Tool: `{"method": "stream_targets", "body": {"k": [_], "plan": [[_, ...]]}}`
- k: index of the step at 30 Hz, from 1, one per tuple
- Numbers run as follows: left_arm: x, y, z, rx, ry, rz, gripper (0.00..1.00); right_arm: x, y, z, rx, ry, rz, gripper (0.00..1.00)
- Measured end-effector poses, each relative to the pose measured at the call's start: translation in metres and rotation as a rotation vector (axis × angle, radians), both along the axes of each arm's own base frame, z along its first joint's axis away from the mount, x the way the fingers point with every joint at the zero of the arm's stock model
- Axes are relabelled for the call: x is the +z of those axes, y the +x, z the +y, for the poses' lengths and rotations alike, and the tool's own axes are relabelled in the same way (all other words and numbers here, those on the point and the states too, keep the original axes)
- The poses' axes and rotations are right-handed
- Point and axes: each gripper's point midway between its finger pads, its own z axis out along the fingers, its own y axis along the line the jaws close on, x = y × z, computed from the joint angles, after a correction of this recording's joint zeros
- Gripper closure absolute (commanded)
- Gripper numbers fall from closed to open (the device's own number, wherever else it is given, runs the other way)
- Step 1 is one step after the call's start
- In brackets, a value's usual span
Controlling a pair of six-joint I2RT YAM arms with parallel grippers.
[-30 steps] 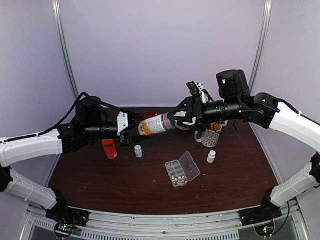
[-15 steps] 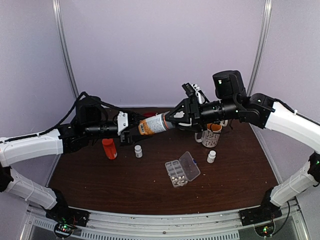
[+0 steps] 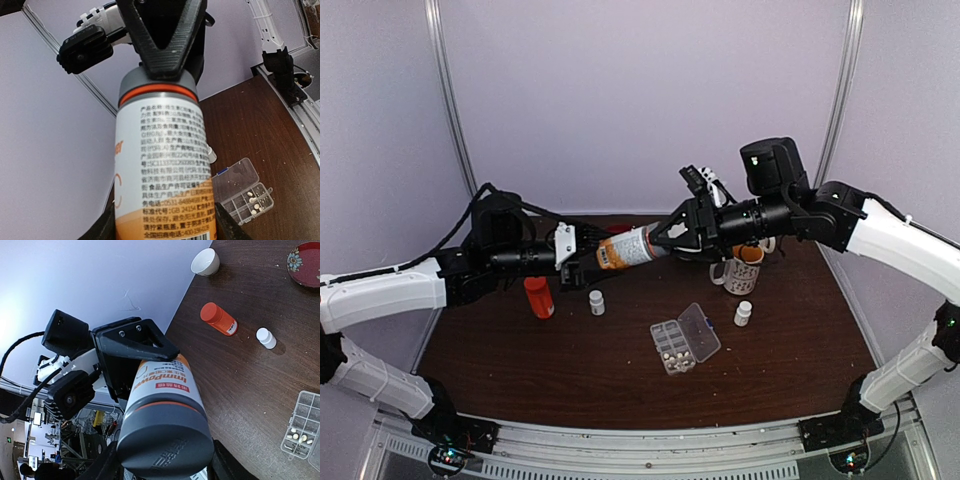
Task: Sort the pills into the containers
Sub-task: Unscrew the lid of the pill bottle.
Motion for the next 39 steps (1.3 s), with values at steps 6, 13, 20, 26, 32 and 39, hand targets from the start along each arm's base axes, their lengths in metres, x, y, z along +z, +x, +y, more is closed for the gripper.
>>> {"method": "stream_targets", "body": {"k": [6,13,20,26,32,39], "plan": [[0.002,-0.004,-0.001,-0.020,-0.011,0.025,0.92,0.002,-0.003,-0.002,0.062,-0.035,-0.129,0.62],[0.001,-0.012,-0.002,-0.058,-0.026,0.081,0.93,0.001,-0.009,-0.002,0.306,-0.107,-0.619,0.79],[0.001,-0.024,-0.004,-0.117,-0.040,0.170,0.93,0.002,-0.019,-0.004,0.610,-0.164,-1.250,1.00],[0.002,-0.040,-0.008,-0.187,-0.055,0.235,0.92,0.007,-0.035,-0.009,0.814,-0.210,-1.814,1.00],[0.001,-0.046,-0.010,-0.217,-0.075,0.261,0.92,0.012,-0.040,-0.016,0.832,-0.267,-2.106,1.00],[-0.009,-0.048,-0.009,-0.236,-0.083,0.325,0.93,0.020,-0.046,-0.030,0.800,-0.312,-2.283,1.00]]}}
